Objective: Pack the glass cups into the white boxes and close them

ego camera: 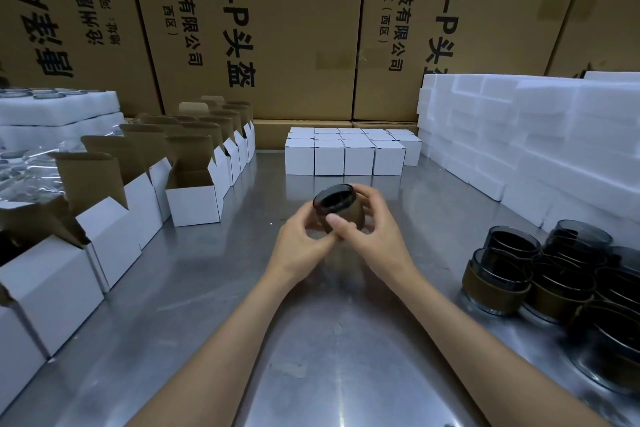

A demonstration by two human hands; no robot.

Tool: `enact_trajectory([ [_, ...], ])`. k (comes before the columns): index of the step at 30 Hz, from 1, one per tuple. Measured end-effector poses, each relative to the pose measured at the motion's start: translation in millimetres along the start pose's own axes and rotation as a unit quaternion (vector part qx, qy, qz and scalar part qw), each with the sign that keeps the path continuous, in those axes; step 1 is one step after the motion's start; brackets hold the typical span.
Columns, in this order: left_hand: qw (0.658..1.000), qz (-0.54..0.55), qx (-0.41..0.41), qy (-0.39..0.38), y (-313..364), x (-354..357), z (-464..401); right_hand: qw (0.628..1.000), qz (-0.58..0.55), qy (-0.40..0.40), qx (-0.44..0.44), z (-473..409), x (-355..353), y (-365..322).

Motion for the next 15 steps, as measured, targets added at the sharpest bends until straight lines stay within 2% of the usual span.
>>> enact_trajectory([
  [2,0.994,0.088,-0.066,-0.023,-4,1,-2,0.998,-0.046,-0.028,0.024,1,3,1],
  [5,0.984,0.113,-0.136,-0.028,-13,-2,-6,0.995,-0.064,-0.072,0.037,4,10,2],
  [10,0.982,0.126,-0.128,-0.059,-11,7,-8,0.999,-0.043,-0.02,0.024,0,3,1],
  [15,0.974,0.102,-0.158,-0.124,-16,16,-6,0.992,-0.087,0.007,0.087,-1,-2,8],
])
Point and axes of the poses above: each hand's wrist, its own z-axis away from the middle knuckle, its own x-axis out of the palm, y = z × x, the point moved 5 cm from there along -z, towards the middle knuckle, and after that the axes turned 5 degrees about -z, right-handed, at the moved point
